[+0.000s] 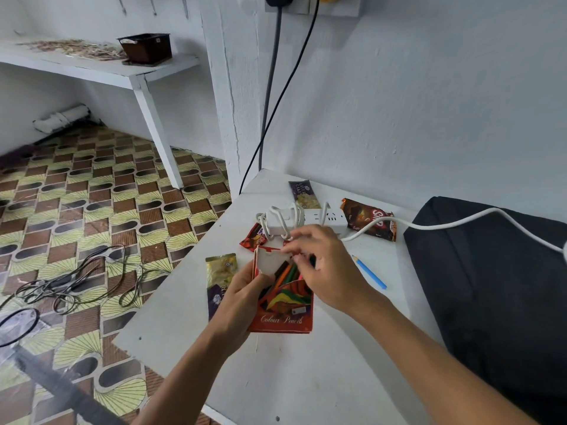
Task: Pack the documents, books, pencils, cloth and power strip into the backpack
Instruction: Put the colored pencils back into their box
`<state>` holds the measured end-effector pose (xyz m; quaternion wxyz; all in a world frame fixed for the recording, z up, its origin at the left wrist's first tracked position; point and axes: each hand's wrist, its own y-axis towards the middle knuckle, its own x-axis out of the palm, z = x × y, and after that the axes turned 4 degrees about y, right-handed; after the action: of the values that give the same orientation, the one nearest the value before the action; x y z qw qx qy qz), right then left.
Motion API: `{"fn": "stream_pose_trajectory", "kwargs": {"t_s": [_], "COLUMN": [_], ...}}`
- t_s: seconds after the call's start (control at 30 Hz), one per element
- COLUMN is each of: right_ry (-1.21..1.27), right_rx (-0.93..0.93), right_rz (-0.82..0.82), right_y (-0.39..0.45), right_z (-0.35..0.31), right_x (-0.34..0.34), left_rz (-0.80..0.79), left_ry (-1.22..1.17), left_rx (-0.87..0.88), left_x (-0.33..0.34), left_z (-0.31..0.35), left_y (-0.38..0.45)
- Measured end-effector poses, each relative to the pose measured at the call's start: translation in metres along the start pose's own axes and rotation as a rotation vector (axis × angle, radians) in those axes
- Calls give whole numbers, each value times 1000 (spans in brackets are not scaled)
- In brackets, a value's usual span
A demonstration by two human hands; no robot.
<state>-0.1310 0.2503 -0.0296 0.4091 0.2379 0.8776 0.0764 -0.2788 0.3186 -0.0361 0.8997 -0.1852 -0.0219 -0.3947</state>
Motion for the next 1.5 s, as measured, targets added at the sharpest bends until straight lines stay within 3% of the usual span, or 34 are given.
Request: {"fn": "stream_pose_trajectory", "kwargs": {"t_s": [0.07,0.13,0.33,0.4,0.73,0.8,0.97,1.03,1.13,1.3,1.5], "right_ry": [41,5,-439,-510,-411,-216,380,620,735,639,162], "right_rx": [78,177,443,487,531,505,331,308,309,303,162], "right_rz": [122,134,-414,-514,-555,-487,184,295,257,190,109], "right_y": [2,4,0,-3,-5,-3,6,7,7,6,2], "right_z": [2,9,31,34,50,45,16,5,-4,-4,0], "right_x": [-8,-21,-38,-39,-35,-34,-28,-23,-13,2,19], "left_rz": [2,15,65,69,97,107,150,155,144,83,80], "left_ry": [4,3,-29,-40,-36,-37,-70,-91,-132,-112,-101], "left_rx": [-22,-38,-69,-83,-132,-139,-154,-154,-144,-108,-60], "left_x": [-1,-2,-3,-2,-3,-3,-3,-3,-2,-3,-6], "left_z": [-1,-2,-4,-5,-7,-8,-11,-11,-11,-11,-9], "left_y": [1,2,4,4,7,7,8,8,6,1,-3]}}
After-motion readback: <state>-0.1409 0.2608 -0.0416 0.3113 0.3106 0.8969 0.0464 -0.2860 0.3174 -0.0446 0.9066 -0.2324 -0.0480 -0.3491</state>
